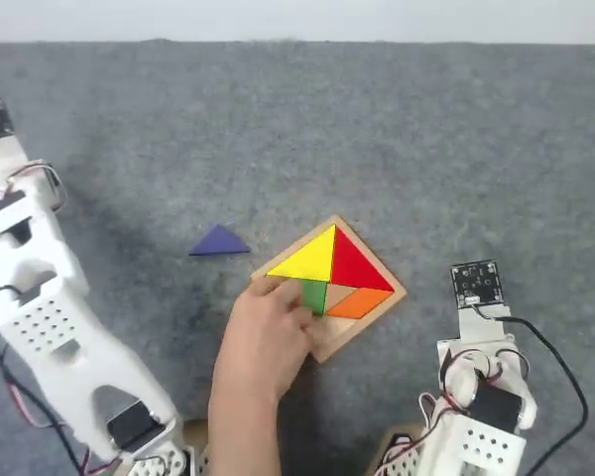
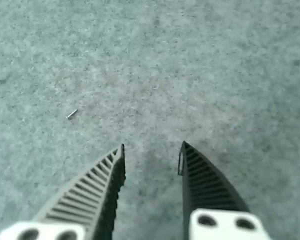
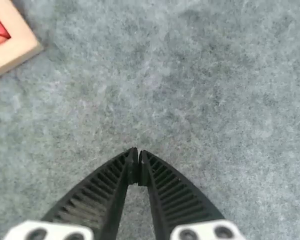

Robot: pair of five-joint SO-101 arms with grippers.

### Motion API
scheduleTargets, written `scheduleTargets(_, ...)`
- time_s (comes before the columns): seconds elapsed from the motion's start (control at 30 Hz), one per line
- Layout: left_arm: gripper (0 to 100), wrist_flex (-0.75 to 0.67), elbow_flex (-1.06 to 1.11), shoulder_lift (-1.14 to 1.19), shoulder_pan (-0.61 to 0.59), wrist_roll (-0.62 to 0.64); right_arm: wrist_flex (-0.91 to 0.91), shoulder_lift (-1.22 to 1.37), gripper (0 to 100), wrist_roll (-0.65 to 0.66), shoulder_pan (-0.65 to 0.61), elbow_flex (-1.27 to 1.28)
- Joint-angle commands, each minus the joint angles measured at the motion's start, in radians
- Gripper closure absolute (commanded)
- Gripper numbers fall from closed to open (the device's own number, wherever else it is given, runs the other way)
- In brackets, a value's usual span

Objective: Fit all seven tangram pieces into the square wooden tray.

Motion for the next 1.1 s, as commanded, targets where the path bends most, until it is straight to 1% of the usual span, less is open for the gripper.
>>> scheduleTargets(0.0,82,-0.002,-0.051,-0.025,0.003,-0.018,0.01,-0.027,96.5,0.011,0.008,0.012)
scheduleTargets(0.6,82,0.002,-0.051,-0.025,0.003,-0.018,0.01,-0.027,96.5,0.011,0.008,0.012)
scheduleTargets(0.73,82,0.018,-0.048,-0.026,0.02,-0.018,0.01,-0.027,96.5,0.011,0.008,0.012)
scheduleTargets(0.8,82,0.095,-0.065,-0.031,0.032,-0.018,0.01,-0.027,96.5,0.011,0.008,0.012)
scheduleTargets(0.83,82,0.166,-0.082,-0.041,0.04,-0.02,0.01,-0.027,96.5,0.011,0.008,0.012)
scheduleTargets(0.93,82,0.465,-0.18,-0.1,0.055,-0.057,0.01,-0.027,96.5,0.011,0.008,0.012)
scheduleTargets(1.07,82,0.921,-0.378,-0.181,0.089,-0.149,0.01,-0.027,96.5,0.011,0.008,0.012)
